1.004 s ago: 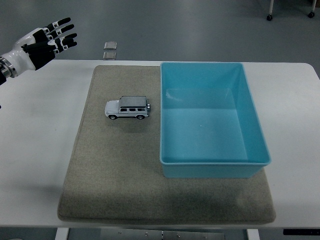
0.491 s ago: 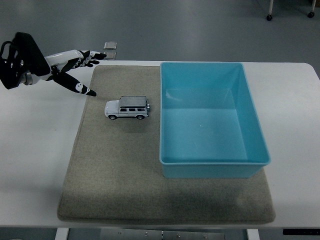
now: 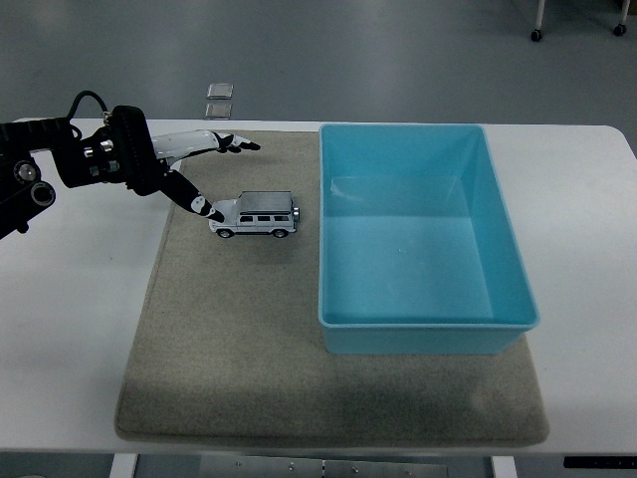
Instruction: Left hand put the white car in the blue box
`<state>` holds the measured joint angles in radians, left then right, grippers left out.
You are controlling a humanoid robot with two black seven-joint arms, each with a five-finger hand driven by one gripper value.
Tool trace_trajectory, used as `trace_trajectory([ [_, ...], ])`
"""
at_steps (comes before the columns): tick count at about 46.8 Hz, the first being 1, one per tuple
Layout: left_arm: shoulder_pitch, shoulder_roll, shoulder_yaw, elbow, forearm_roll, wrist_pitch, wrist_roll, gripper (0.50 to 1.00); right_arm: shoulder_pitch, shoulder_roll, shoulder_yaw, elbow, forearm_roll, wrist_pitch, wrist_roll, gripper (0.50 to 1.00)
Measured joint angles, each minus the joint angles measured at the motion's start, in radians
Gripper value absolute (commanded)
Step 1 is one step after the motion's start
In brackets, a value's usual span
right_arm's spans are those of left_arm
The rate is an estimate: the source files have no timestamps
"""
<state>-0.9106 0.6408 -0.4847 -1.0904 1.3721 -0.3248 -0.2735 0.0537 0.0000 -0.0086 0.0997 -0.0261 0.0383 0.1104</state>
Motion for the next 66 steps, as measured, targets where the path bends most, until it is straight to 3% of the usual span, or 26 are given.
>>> trace_trajectory([
  [19, -0.002, -0.063, 0.003, 0.013, 0.157, 0.005, 0.002, 0.999, 0.000, 0.000, 0.000, 0.000, 0.000, 0.000, 0.000, 0.936],
  [30, 0.001, -0.085, 0.025, 0.030, 0.168, 0.007, 0.003, 0.999, 0.000, 0.000, 0.000, 0.000, 0.000, 0.000, 0.001, 0.936],
  [42, 0.004, -0.087, 0.035, 0.047, 0.169, 0.091, 0.004, 0.999, 0.000, 0.000, 0.000, 0.000, 0.000, 0.000, 0.000, 0.936],
  [66, 0.002, -0.106, 0.076, 0.060, 0.169, 0.114, 0.004, 0.979, 0.000, 0.000, 0.000, 0.000, 0.000, 0.000, 0.000, 0.936],
])
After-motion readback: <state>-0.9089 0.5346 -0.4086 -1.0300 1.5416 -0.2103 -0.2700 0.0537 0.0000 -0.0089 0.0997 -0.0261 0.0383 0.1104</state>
